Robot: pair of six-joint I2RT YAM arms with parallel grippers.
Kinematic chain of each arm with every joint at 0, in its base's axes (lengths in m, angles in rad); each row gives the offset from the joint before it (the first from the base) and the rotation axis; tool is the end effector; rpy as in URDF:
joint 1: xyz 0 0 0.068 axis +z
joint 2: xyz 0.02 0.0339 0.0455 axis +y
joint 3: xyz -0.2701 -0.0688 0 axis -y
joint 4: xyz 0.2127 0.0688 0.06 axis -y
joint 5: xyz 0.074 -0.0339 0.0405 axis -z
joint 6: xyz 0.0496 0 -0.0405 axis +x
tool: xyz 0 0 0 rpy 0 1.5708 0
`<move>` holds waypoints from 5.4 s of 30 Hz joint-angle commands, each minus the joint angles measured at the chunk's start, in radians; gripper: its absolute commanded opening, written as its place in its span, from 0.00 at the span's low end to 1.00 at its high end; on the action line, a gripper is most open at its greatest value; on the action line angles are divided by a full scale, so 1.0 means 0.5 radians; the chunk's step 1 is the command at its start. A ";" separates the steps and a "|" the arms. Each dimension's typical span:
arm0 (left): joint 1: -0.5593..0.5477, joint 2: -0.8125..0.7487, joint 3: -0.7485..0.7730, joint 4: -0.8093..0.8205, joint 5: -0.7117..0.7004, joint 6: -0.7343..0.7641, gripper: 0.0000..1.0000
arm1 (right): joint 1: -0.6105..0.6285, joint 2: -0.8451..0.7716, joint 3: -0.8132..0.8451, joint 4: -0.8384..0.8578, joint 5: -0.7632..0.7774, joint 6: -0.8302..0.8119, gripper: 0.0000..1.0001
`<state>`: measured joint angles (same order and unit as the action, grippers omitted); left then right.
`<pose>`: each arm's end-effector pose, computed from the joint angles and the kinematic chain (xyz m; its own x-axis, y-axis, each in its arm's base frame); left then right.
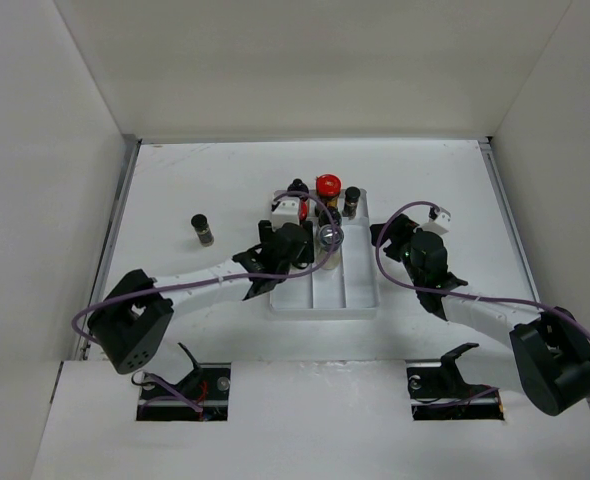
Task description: Organize the condiment bottles
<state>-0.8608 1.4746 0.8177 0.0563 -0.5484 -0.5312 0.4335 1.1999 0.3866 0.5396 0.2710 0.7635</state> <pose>0.2120 -0.2069 0.2342 -0.5034 -0.0775 -0.8606 0.1297 0.9779 -0.1639 0.2135 0.0842 0.2190 -0.2953 0.5974 -0.7456 0.0462 0.7884 0.6134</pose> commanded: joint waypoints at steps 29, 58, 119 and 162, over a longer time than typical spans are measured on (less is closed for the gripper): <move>0.968 -0.262 -0.160 0.022 -0.404 -0.002 0.74 | 0.015 0.036 0.083 0.123 -0.042 -0.011 0.77; 1.143 -0.077 -0.101 0.225 -0.370 0.007 0.33 | 0.015 0.073 0.095 0.123 -0.054 -0.005 0.77; -0.335 -0.498 -0.448 -0.002 -0.035 0.016 0.45 | 0.015 0.012 0.074 0.111 -0.030 -0.024 0.77; 1.331 -0.596 -0.574 0.034 0.284 -0.757 1.00 | -0.034 -0.010 0.058 0.028 0.105 -0.027 0.15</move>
<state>-0.1860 1.1614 0.4870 0.0147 -0.4339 -0.8806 0.4244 1.1866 0.3973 0.5316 0.2874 0.7555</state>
